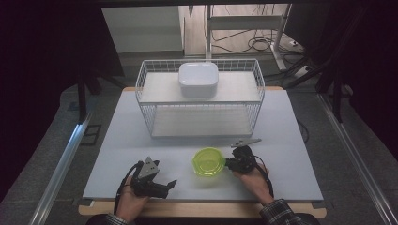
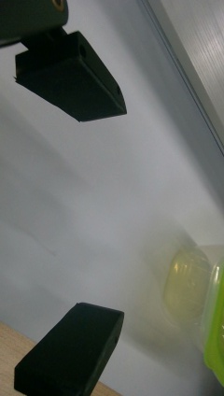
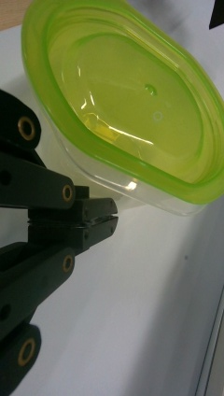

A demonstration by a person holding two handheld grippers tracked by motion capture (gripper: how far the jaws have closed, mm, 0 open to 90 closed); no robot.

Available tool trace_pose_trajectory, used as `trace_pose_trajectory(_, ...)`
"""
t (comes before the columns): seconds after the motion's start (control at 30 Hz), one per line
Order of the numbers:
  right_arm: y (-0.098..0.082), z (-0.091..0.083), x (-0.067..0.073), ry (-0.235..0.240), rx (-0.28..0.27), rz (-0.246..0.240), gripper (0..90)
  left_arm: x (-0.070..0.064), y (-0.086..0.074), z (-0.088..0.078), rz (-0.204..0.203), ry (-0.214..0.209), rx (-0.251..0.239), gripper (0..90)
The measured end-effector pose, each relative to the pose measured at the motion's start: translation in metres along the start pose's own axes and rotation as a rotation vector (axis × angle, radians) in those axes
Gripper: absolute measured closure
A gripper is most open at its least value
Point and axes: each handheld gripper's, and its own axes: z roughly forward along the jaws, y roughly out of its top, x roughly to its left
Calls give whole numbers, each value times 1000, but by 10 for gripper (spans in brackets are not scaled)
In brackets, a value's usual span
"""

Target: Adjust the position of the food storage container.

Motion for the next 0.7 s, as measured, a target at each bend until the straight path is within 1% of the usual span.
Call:
trace_pose_trajectory(0.03, 2, 4, 3, 8, 4, -3, 893, 0, 0, 0, 2, 0, 1, 40)
trace_pose_trajectory(0.07, 2, 4, 3, 8, 4, -3, 893, 0, 0, 0, 2, 0, 1, 41)
trace_pose_trajectory(0.17, 7, 13, 10, 25, 5, -19, 893, 0, 0, 0, 3, -1, 2, 40)
trace_pose_trajectory(0.2, 7, 13, 10, 25, 5, -19, 893, 0, 0, 0, 3, -1, 2, 41)
trace_pose_trajectory(0.23, 10, 17, 12, 30, 8, -22, 893, 0, 0, 0, 3, -3, 3, 41)
trace_pose_trajectory(0.4, 12, 23, 15, 28, 14, -36, 892, 0, 0, 0, 5, -3, 3, 40)
trace_pose_trajectory(0.47, 12, 22, 15, 18, 16, -46, 888, 0, 0, 0, 5, -3, 1, 40)
trace_pose_trajectory(0.5, 12, 20, 13, 0, 12, -46, 869, 0, 0, -1, 5, -4, 2, 41)
trace_pose_trajectory(0.53, 12, 20, 13, 0, 12, -46, 869, 0, 0, -1, 5, -4, 2, 41)
trace_pose_trajectory(0.57, 12, 17, 11, -14, 5, -42, 844, -1, 0, -1, 7, -3, 2, 40)
trace_pose_trajectory(0.6, 12, 17, 11, -14, 5, -42, 844, -1, 0, -1, 7, -3, 2, 40)
trace_pose_trajectory(0.7, 11, 9, 8, -48, -9, -40, 767, -1, 0, -2, 14, -2, 6, 40)
